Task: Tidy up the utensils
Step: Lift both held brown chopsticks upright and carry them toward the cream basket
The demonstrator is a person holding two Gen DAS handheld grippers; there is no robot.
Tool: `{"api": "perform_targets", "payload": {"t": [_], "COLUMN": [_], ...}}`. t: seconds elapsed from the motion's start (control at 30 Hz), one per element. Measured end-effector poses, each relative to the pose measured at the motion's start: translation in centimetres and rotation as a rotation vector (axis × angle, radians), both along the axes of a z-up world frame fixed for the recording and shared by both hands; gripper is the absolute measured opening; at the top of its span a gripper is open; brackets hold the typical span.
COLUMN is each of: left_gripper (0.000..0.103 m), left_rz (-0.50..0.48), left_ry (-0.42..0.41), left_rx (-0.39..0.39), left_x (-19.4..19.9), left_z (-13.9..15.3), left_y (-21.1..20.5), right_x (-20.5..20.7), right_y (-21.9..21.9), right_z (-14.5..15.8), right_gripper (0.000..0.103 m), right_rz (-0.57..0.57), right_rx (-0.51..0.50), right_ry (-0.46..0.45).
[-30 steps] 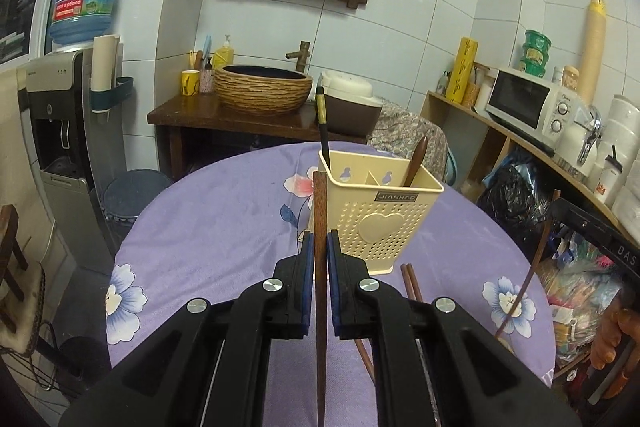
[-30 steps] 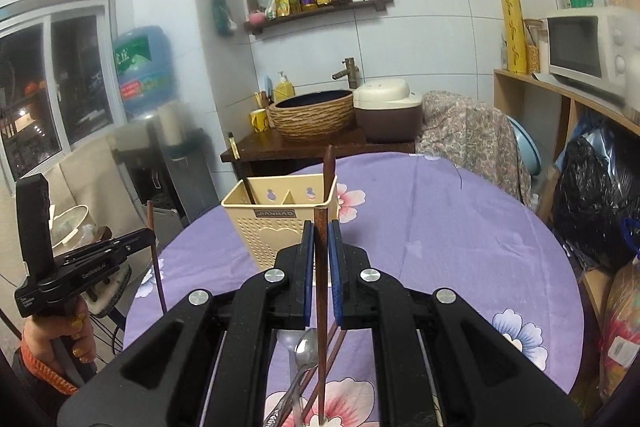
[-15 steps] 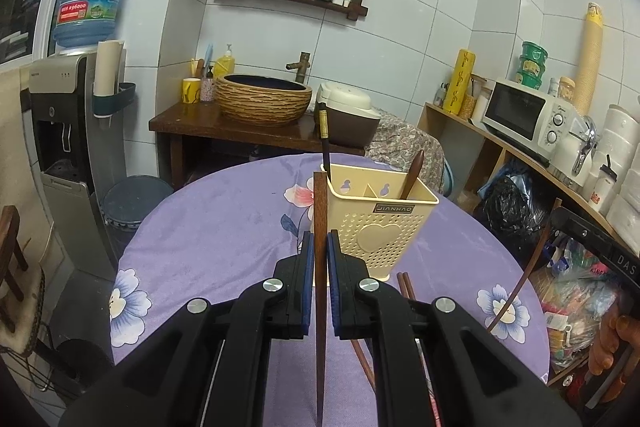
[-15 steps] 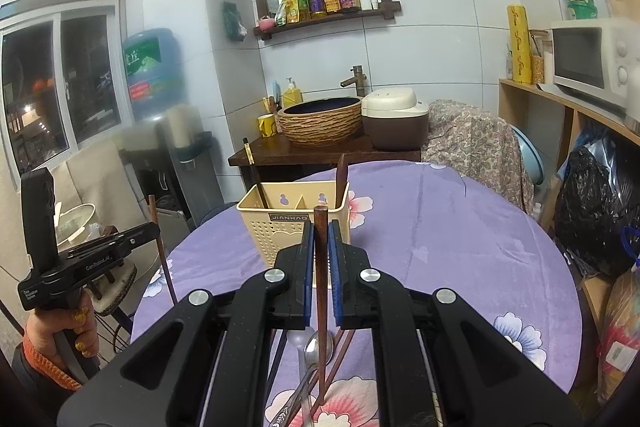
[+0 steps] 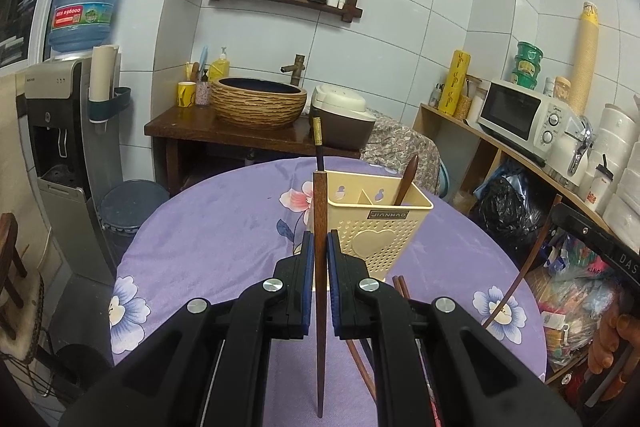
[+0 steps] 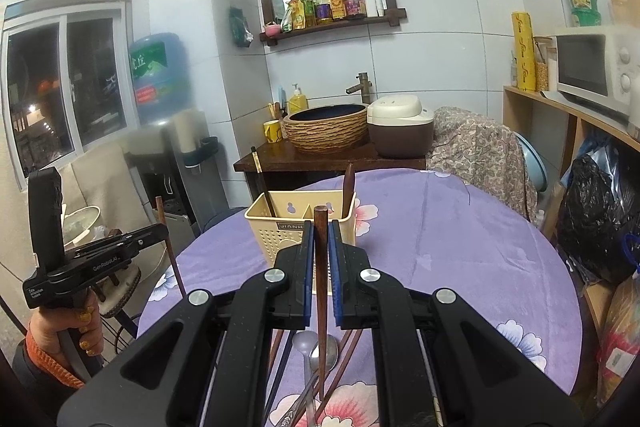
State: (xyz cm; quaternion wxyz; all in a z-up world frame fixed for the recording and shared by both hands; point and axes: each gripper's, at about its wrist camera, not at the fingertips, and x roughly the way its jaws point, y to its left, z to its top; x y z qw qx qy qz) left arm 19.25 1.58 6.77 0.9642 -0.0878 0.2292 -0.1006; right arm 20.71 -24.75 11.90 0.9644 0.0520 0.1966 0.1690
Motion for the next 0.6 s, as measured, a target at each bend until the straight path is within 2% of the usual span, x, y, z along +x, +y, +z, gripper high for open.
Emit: {"api": "perform_targets", "payload": {"t": [0.43,0.6], "left_gripper": [0.008,0.008], "left_rz": [-0.022,-0.063], "left_ry": [-0.018,-0.047], "left_rx": [0.007,-0.005], "left_x": [0.6,1.7], "left_z": [1.7,5.1], "left_y": [0.1,-0.1], "right_x": [0.8,2.1], "right_y": [0.4,1.2], "right_z": [1.1,4.2], "right_gripper": [0.008,0.008], "right_rz": [0.033,0.069], "right_rx": [0.007,0.009], "right_ry": [-0.004,-0.028]}}
